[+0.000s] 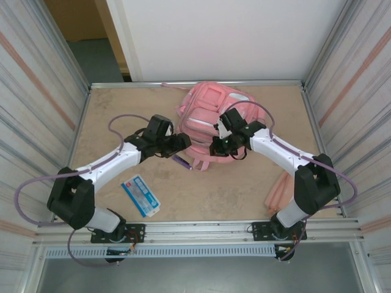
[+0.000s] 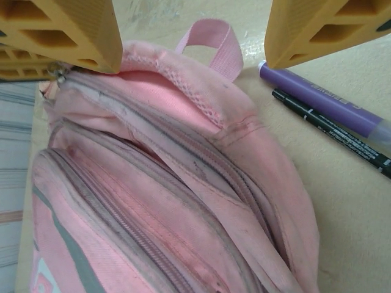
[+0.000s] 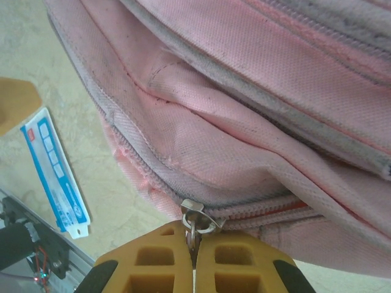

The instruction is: Pack books, pencil case, and school supplies into a backpack

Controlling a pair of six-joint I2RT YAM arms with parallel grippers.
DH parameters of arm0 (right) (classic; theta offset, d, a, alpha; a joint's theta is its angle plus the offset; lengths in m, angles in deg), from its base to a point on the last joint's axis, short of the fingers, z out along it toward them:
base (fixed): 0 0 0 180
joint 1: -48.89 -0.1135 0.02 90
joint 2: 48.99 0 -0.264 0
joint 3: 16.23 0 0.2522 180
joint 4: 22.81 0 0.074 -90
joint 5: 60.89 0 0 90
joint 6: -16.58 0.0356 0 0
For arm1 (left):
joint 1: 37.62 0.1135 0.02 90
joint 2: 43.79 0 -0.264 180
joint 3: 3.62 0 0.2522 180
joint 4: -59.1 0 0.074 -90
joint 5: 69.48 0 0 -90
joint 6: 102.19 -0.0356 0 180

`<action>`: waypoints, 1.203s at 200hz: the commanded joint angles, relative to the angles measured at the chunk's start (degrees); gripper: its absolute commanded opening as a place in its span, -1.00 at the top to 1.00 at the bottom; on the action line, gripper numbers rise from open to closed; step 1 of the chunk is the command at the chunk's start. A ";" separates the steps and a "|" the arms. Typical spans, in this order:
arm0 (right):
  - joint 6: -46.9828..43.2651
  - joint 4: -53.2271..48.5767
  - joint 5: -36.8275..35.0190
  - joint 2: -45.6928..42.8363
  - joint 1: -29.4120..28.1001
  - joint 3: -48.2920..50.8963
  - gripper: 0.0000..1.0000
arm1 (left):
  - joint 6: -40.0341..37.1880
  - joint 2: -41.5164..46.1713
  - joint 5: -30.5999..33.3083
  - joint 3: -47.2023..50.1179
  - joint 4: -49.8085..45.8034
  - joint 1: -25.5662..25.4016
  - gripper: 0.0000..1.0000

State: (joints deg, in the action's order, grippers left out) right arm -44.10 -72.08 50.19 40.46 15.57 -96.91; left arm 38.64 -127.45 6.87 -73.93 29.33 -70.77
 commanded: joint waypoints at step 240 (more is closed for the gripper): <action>-1.15 5.77 0.95 2.52 -4.63 1.49 1.00 | 13.67 -13.45 15.51 -4.21 6.61 -7.34 -0.23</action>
State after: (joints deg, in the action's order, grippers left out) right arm -44.07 -66.94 48.88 42.93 11.40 -92.84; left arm 51.53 -140.52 21.17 -76.73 36.52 -77.61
